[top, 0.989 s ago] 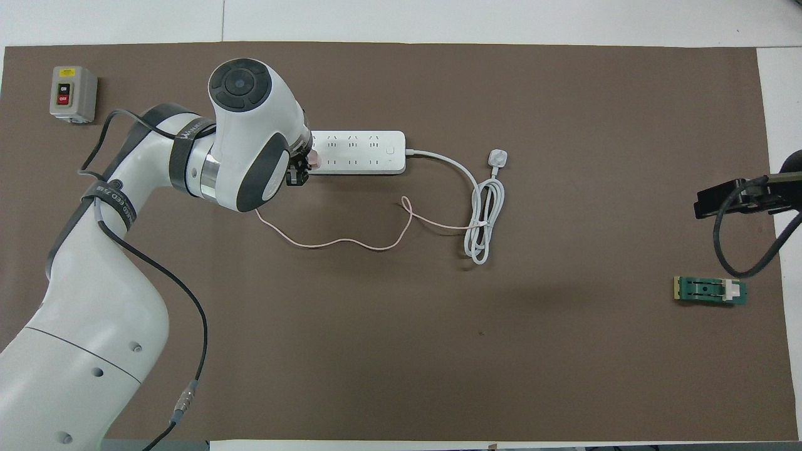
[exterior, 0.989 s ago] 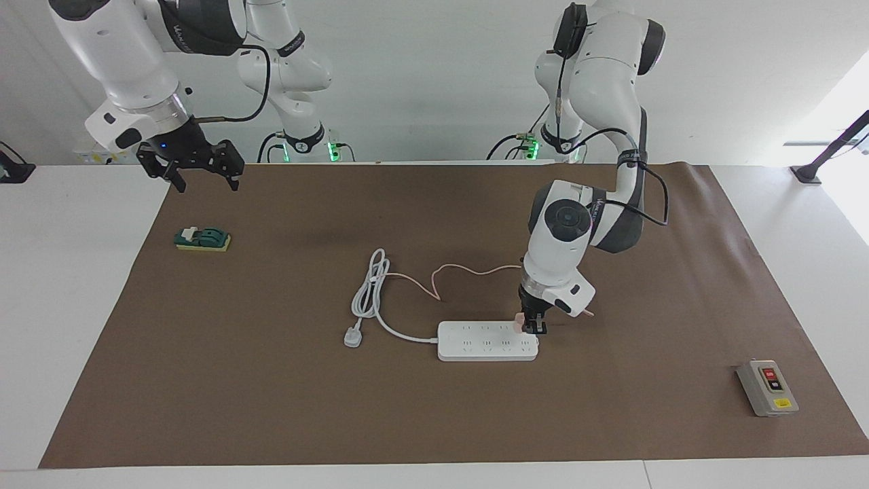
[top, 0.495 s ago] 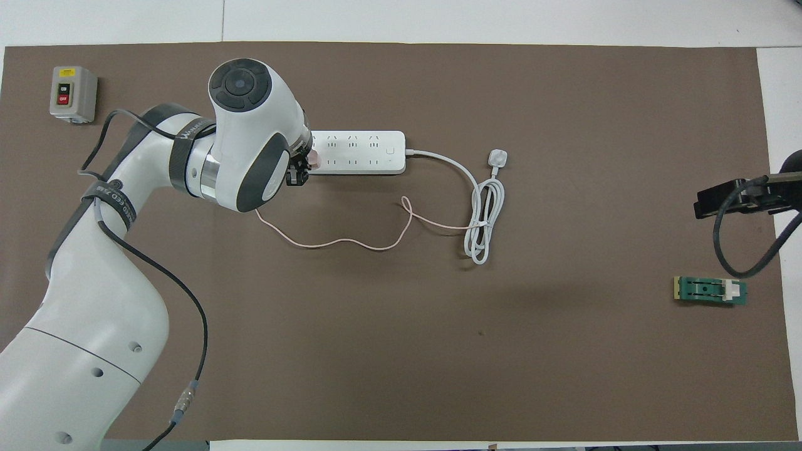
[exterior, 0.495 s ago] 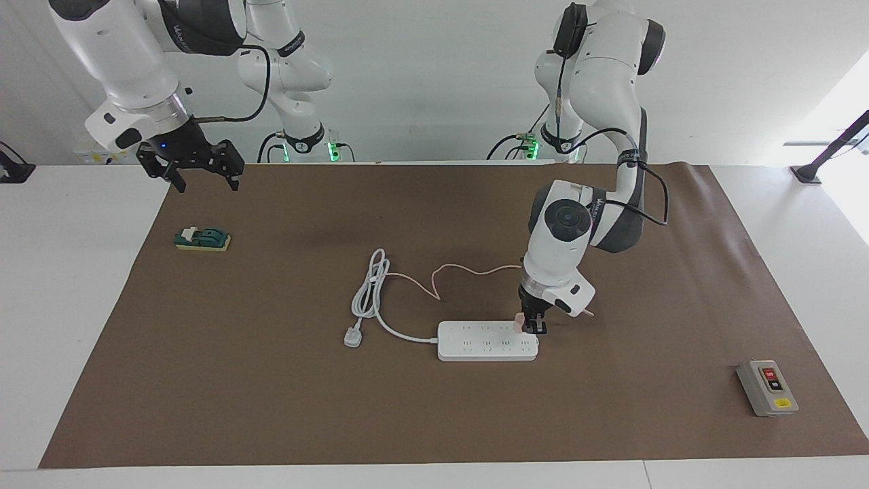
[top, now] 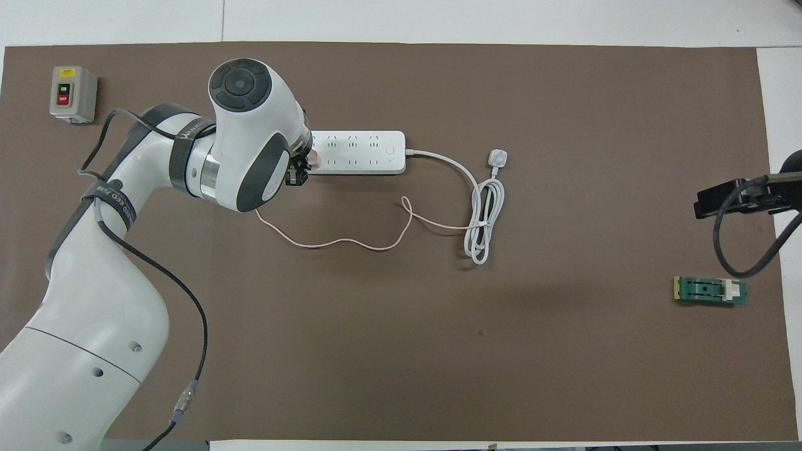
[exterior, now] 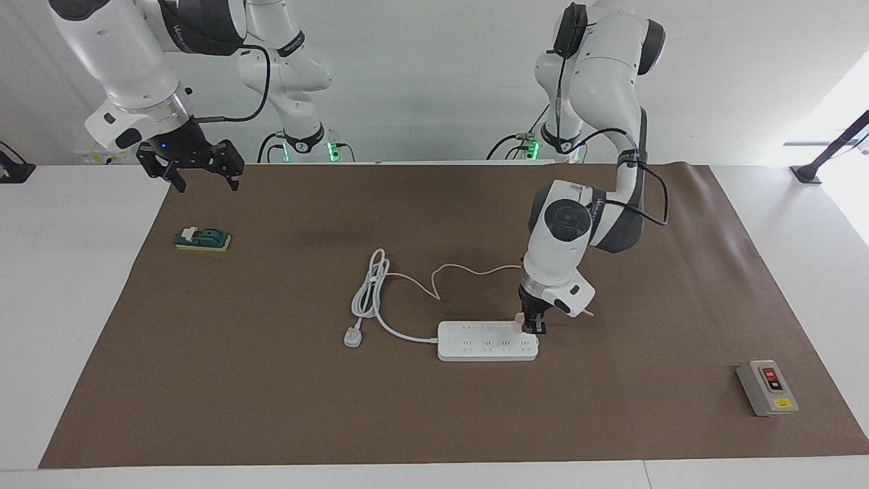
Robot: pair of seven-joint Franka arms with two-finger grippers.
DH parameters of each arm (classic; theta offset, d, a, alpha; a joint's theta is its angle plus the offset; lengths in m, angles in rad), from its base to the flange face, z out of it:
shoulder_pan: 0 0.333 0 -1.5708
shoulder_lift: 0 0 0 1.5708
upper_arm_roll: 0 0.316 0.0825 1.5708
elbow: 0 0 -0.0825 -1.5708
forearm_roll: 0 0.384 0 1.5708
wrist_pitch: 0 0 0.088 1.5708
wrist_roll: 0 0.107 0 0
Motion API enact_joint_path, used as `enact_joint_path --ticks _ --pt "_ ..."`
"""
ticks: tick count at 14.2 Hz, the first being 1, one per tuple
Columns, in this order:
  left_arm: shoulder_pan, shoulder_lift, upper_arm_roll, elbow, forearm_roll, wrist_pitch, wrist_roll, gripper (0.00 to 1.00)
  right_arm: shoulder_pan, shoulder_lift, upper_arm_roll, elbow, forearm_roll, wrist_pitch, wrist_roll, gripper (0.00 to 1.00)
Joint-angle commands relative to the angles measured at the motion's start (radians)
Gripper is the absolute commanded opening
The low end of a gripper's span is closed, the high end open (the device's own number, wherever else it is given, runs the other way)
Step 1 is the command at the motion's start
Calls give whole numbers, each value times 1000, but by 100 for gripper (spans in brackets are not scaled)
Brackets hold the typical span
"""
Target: Plug charger into power strip
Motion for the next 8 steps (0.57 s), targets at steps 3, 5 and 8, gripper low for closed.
enact_joint_path --ticks 3,5,8 --pt "-5 67 14 0 48 55 15 0 -9 -18 8 -12 -3 -13 19 100" --pt "-5 84 14 12 54 44 21 0 -9 -18 8 -10 -3 -13 19 100" --pt "-9 143 11 112 59 -38 26 0 -9 -18 8 -10 -3 -13 19 100"
